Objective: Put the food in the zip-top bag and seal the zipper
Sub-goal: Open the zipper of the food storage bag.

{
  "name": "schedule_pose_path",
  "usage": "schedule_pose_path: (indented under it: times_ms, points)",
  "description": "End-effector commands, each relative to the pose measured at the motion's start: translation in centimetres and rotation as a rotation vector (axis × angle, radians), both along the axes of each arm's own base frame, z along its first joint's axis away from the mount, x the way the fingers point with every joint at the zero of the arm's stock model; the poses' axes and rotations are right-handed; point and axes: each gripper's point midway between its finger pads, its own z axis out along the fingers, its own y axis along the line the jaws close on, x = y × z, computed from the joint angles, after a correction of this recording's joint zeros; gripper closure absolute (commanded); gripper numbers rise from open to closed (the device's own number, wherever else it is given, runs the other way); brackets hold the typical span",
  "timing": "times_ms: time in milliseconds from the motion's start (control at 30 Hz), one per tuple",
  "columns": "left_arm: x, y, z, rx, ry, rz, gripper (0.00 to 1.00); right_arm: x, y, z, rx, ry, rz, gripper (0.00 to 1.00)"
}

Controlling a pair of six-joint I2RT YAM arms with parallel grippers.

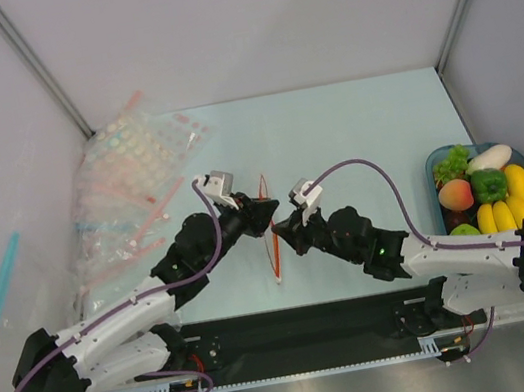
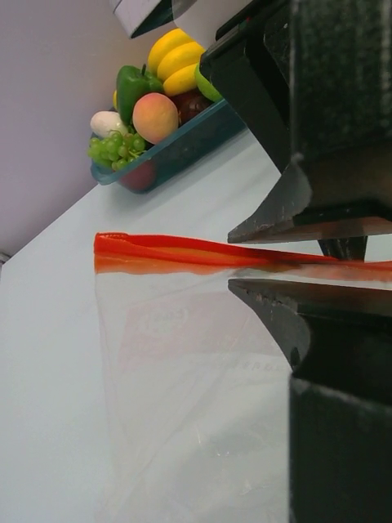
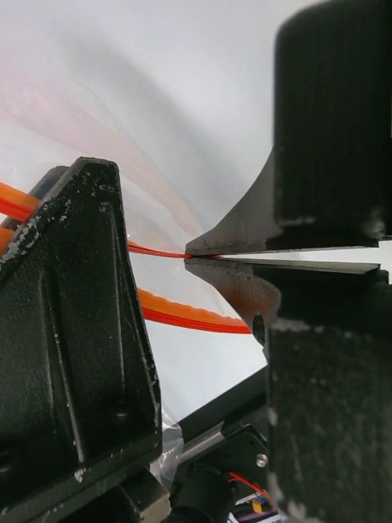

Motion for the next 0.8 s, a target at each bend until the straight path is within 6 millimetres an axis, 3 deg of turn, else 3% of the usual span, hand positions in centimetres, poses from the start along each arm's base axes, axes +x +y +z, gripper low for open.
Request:
schedule_pose_path:
  times_ms: [0,133,167,267,500,633,667,767]
  points:
    - [0.2,-0.4,3.3,-0.046,-0.056,0.002,0.67,1.0,0.2,3.7,0.076,-0.059,-0.049,1.0]
    - [0.2,0.8,4.2,-0.054,-0.078,0.041,0.43,1.1,-0.5,4.2,0.084,-0.069,-0.074,1.0]
    - [0.0,1.4,4.4,-0.064,-0.086,0.057,0.29,1.3,-0.8,4.1,0.08,-0.069,-0.087,1.0]
    - [-0.2,2.4,4.7,-0.094,-0.096,0.088,0.01,1.4,-1.3,4.2,0.077,-0.075,-0.108,1.0]
    - [-1.2,3.3,6.8,-0.158,-0.158,0.074,0.0,2.2,-3.4,4.4,0.096,-0.085,-0.205,1.0]
    - [-0.2,5.8,6.2,-0.205,-0.106,0.223,0.0,2.2,-4.3,5.0,0.132,-0.087,-0.225,1.0]
    - [-0.2,5.9,5.2,-0.193,-0.104,0.222,0.0,2.2,-4.6,5.1,0.138,-0.087,-0.233,1.0]
    - [-1.1,4.8,6.3,-0.178,-0.19,0.132,0.0,2.2,-4.9,5.5,0.155,-0.086,-0.232,1.0]
